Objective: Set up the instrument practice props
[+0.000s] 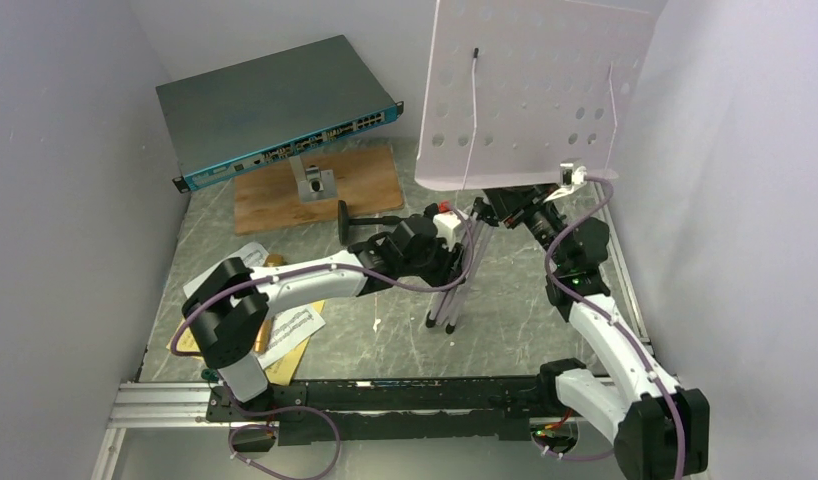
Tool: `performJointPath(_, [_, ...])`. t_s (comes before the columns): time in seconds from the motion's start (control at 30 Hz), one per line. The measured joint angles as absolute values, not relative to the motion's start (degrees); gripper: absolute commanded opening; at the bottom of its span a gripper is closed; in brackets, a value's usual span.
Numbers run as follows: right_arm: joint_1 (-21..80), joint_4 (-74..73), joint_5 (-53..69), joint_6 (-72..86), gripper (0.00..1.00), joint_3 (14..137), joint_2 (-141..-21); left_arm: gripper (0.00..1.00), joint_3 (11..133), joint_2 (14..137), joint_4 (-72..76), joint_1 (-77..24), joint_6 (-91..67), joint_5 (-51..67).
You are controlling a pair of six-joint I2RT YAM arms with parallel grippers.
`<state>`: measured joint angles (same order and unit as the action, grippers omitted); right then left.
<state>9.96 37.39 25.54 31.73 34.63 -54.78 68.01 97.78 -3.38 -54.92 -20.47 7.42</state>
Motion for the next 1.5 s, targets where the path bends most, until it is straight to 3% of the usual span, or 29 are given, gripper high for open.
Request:
performJointPath(0.4, [21.5,35.5,24.1,9.1,0.0,35.0,-45.3,0.0,55.1,95.0,25.4,-55.6,-9.2,1.6])
performJointPath(0.57, [24.8,32.5,28.3,-1.1,0.0,34.9,-43.2,0.0,53.7,95.9,26.7,-55.4,-7.3,-2.1])
performJointPath(0.83, [31.0,30.9,38.6,0.6,0.0,30.3,-36.5,0.0,51.5,98.7,22.5,-48.9,-6.5,-14.6])
performJointPath(1.13, [30.3,37.5,24.4,2.9,0.0,28.6,-38.9,0.56,66.5,97.0,-1.1,-49.7,-11.8,-8.1])
performJointPath(1.37, [29.7,41.0,15.6,3.0,0.0,28.6,-41.5,0.76,63.9,88.4,-7.9,-48.2,-18.9,-7.7])
performJointPath(1.5, [29.7,41.0,13.6,2.9,0.0,28.6,-41.6,0.79,57.2,86.2,-11.1,-45.4,-23.9,-7.3])
